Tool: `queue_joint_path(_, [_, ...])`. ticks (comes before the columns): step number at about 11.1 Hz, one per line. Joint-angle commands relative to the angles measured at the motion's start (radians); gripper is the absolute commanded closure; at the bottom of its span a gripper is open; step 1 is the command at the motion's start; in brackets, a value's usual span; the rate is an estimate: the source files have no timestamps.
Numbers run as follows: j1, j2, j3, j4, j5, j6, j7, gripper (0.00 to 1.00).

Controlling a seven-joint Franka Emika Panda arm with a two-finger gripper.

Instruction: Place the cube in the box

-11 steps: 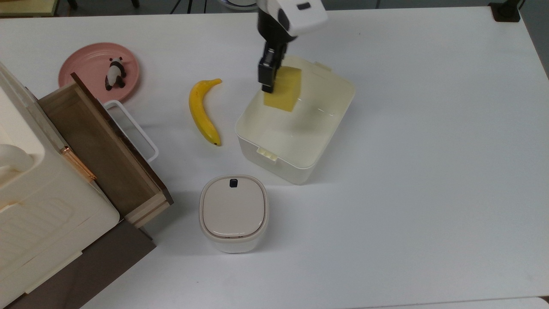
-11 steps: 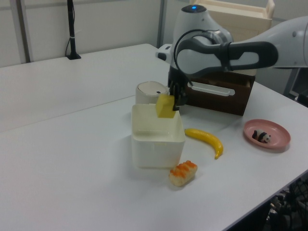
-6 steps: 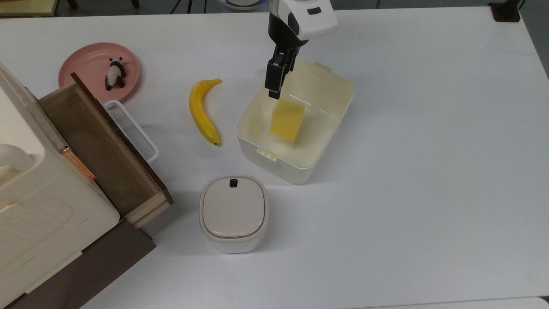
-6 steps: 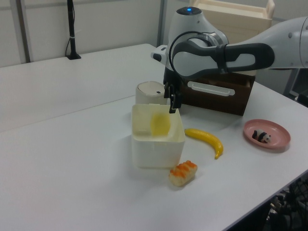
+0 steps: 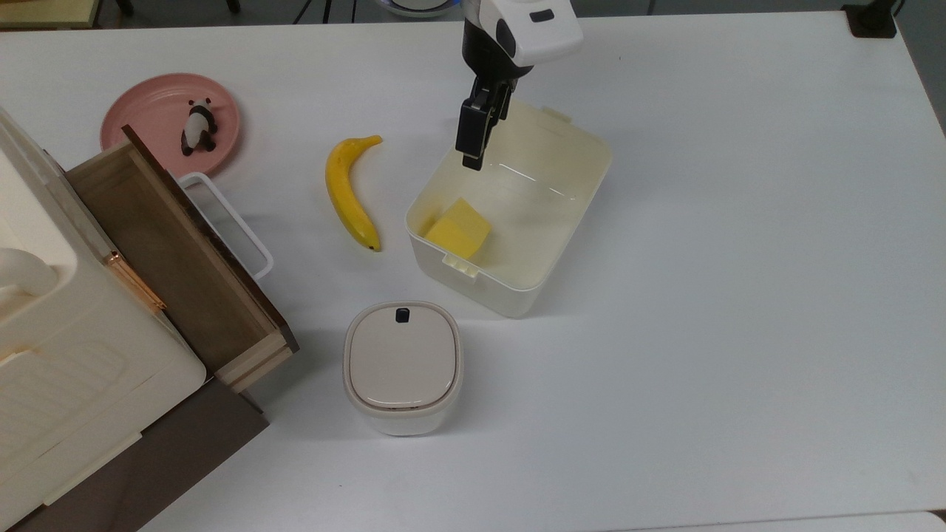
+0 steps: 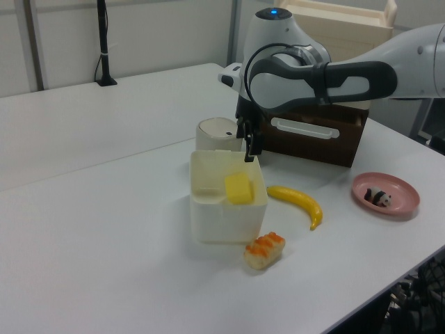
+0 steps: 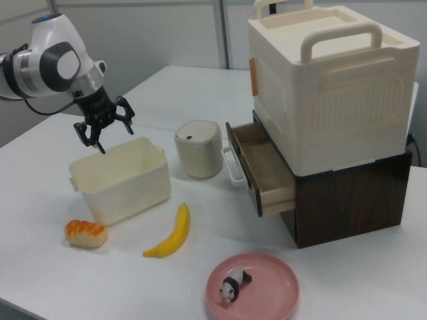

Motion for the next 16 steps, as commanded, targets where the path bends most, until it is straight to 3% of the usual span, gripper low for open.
queue_joint_path(1, [-0.024, -0.064, -0.012, 0.005, 0.011, -0.068, 0.057, 0.0])
queue_joint_path(3, [-0.032, -0.069, -0.015, 0.103, 0.008, -0.307, 0.217, 0.0])
queue_joint_path(4, [-0.03, -0.072, -0.015, 0.13, -0.003, -0.398, 0.367, 0.0])
queue_joint_path(7, [-0.03, -0.084, -0.021, 0.145, -0.001, -0.492, 0.71, 0.0])
queue_joint_path(9, [-0.03, -0.097, -0.066, 0.149, 0.014, -0.486, 0.858, 0.0])
queue_joint_path(11, [-0.03, -0.112, -0.124, 0.149, 0.025, -0.475, 0.911, 0.0])
queue_joint_path(13, [-0.019, -0.115, -0.208, 0.178, 0.126, -0.478, 0.949, 0.0])
queue_joint_path(16, [-0.018, -0.114, -0.235, 0.186, 0.137, -0.46, 0.977, 0.0])
